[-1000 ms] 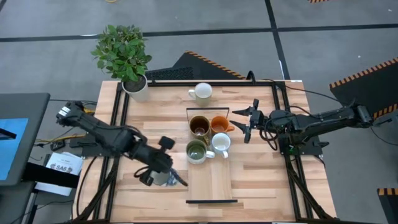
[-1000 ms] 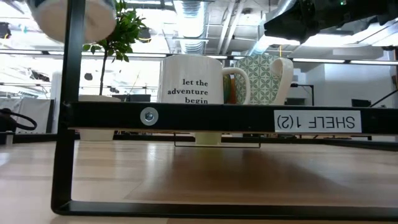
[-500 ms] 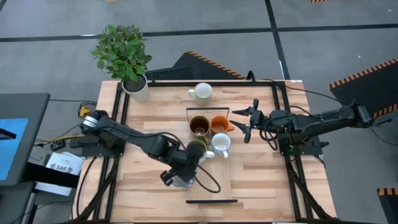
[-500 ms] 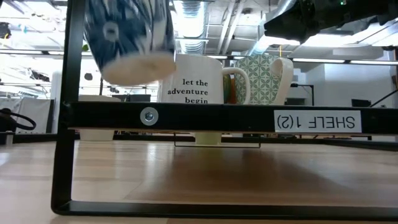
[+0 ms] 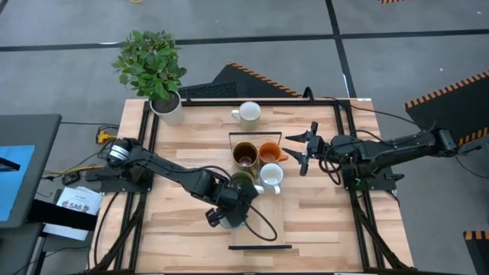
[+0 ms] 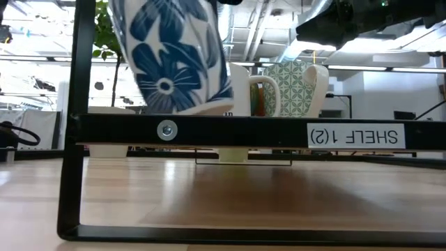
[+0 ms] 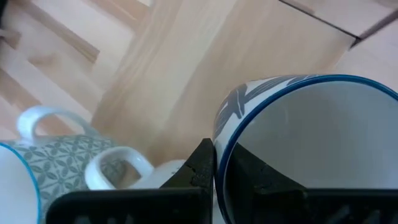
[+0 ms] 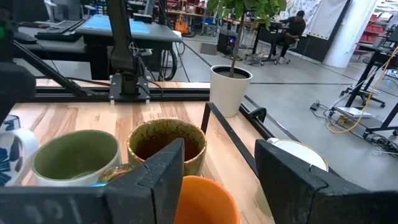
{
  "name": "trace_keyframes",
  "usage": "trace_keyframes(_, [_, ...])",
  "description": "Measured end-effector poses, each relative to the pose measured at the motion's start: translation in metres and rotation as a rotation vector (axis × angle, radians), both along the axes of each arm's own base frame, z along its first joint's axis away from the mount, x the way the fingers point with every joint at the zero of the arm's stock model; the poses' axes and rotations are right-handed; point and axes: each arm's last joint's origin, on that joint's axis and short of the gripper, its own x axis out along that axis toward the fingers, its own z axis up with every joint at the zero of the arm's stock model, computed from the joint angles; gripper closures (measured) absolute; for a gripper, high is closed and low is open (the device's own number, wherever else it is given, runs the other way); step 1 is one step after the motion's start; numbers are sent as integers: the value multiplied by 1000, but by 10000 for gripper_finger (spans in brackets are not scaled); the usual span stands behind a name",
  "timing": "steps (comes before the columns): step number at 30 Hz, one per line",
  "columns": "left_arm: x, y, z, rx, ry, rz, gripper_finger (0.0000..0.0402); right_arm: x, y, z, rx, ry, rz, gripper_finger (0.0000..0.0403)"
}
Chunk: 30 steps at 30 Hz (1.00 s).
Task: Place coffee mugs
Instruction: Put the blue-white patterned mug on the shelf
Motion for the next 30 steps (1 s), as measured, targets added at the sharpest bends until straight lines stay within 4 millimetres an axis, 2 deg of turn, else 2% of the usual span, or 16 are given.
trace_keyframes(7, [3, 1, 2, 2, -32, -16, 383, 0, 0, 0, 0, -1, 0, 182])
trace_keyframes(13, [7, 2, -3, 7, -28, -2, 364, 0, 0, 0, 0, 0, 0, 182])
trace_keyframes(23, [10, 1, -12, 45, -15, -6, 357, 0, 0, 0, 0, 0, 0, 182])
trace_keyframes(30, [14, 2, -10, 77, -60, 14, 318, 0, 0, 0, 0, 0, 0, 182])
